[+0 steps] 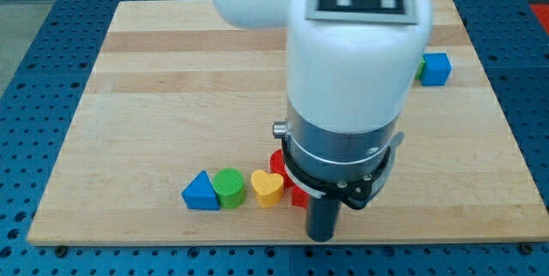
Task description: Place the red star at right side of the red circle
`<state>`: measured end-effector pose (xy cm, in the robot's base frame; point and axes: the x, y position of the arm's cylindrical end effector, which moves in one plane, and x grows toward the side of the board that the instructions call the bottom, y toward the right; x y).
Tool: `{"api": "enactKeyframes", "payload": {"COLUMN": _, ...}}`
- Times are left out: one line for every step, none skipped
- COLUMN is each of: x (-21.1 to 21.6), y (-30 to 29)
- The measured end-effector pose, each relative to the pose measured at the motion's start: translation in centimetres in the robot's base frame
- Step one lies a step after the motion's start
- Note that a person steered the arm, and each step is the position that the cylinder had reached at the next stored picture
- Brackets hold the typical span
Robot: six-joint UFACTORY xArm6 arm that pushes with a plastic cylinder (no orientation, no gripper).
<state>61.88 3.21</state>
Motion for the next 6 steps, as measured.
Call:
{"api": "enactKeyframes", "payload": {"x": -0.1, "y": -0.1}}
{"api": "enactKeyframes", "payload": {"x": -1.2, "y": -2.2}}
{"api": "enactKeyframes", "payload": {"x": -1.9, "y": -2.7}}
{"api": "enactKeyframes", "payload": {"x": -3.1, "y": -2.1}}
{"api": "enactKeyframes", "payload": {"x": -4.5, "y": 3.8}}
{"api": "enactKeyframes", "payload": {"x": -4.3, "y": 4.9}}
